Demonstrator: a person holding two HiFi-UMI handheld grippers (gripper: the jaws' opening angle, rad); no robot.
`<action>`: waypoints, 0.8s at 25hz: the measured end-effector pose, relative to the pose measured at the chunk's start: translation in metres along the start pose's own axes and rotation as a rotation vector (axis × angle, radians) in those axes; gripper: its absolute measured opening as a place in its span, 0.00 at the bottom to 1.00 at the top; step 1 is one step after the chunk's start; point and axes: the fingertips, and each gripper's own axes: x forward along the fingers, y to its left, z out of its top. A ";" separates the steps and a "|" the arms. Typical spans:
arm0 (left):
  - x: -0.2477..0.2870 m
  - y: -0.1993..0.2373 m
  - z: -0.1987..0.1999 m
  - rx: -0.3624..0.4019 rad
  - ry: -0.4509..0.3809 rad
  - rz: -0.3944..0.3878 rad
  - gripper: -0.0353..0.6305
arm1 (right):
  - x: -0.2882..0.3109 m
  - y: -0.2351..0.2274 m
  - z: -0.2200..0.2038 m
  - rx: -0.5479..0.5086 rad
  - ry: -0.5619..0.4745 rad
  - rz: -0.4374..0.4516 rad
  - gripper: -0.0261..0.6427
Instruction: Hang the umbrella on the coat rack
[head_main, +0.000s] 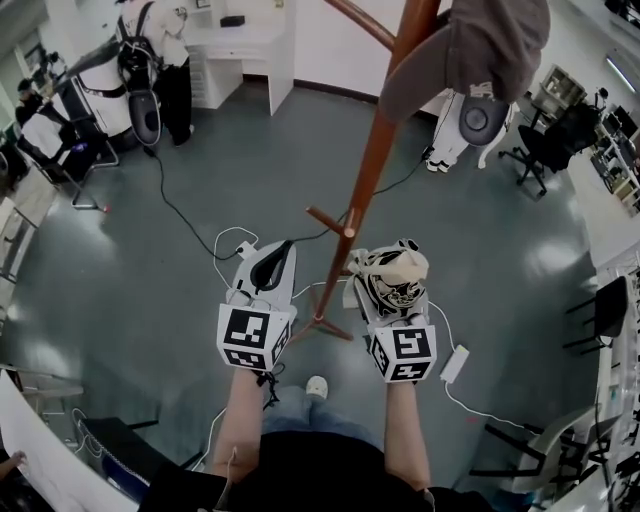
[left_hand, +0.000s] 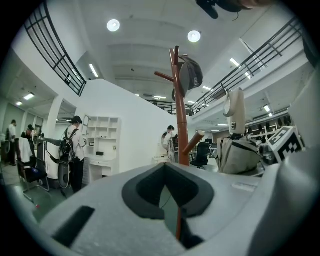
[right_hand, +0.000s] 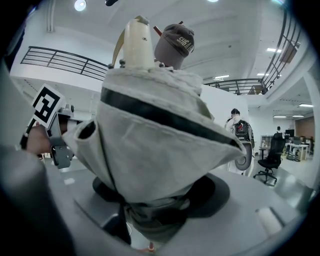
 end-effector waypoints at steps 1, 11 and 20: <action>0.002 0.002 0.000 0.000 0.001 0.000 0.06 | 0.004 0.001 0.001 -0.001 0.001 0.003 0.53; 0.018 0.013 0.000 -0.005 0.016 -0.011 0.06 | 0.024 0.002 0.001 -0.049 0.052 -0.002 0.53; 0.026 0.022 0.006 -0.006 0.010 -0.035 0.06 | 0.046 0.000 0.000 -0.117 0.114 -0.043 0.53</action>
